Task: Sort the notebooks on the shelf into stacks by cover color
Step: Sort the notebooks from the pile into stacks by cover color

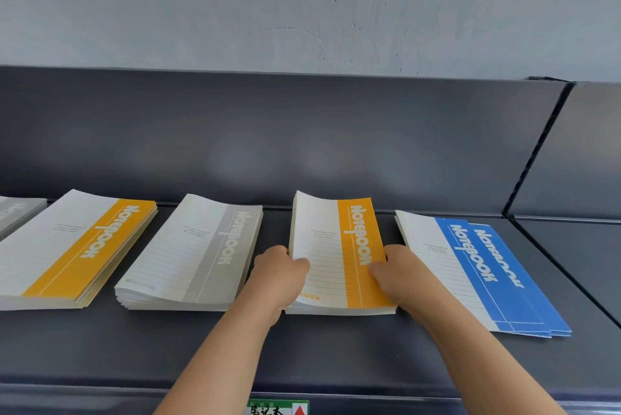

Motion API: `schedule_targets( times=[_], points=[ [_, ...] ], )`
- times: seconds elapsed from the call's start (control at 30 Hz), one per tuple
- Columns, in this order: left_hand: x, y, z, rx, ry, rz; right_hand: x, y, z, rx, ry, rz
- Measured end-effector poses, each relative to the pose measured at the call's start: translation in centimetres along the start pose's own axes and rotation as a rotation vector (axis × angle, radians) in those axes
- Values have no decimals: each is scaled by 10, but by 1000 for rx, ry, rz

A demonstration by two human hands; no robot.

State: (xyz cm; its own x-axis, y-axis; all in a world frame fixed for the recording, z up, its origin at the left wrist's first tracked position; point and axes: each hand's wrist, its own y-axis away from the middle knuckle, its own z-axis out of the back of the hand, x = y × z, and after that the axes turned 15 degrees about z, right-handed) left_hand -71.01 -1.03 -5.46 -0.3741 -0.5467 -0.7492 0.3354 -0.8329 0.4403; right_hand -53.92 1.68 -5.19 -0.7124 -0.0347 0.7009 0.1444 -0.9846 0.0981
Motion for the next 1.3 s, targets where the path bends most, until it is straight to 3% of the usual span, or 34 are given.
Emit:
schedule_targets(
  times=[0.27, 0.4, 0.5, 0.7, 0.8, 0.97, 1.3],
  points=[
    [5, -12, -8, -83, -125, 9, -1, 0, -5, 49, 261, 69],
    [5, -10, -13, -138, -163, -30, -4, 4, -7, -76, 310, 141],
    [3, -1, -12, -180, -200, -152, -7, 7, -3, -117, 384, 246],
    [-7, 33, -8, -520, -330, -351, -18, 18, 7, -240, 469, 435],
    [-8, 38, -9, -567, -366, -415, -20, 23, 15, -260, 482, 456],
    [-20, 57, -21, -533, -389, -503, -28, 38, 37, -287, 493, 426],
    [-60, 69, -98, -276, -445, -600, -103, 49, 85, -437, 576, 224]
  ],
)
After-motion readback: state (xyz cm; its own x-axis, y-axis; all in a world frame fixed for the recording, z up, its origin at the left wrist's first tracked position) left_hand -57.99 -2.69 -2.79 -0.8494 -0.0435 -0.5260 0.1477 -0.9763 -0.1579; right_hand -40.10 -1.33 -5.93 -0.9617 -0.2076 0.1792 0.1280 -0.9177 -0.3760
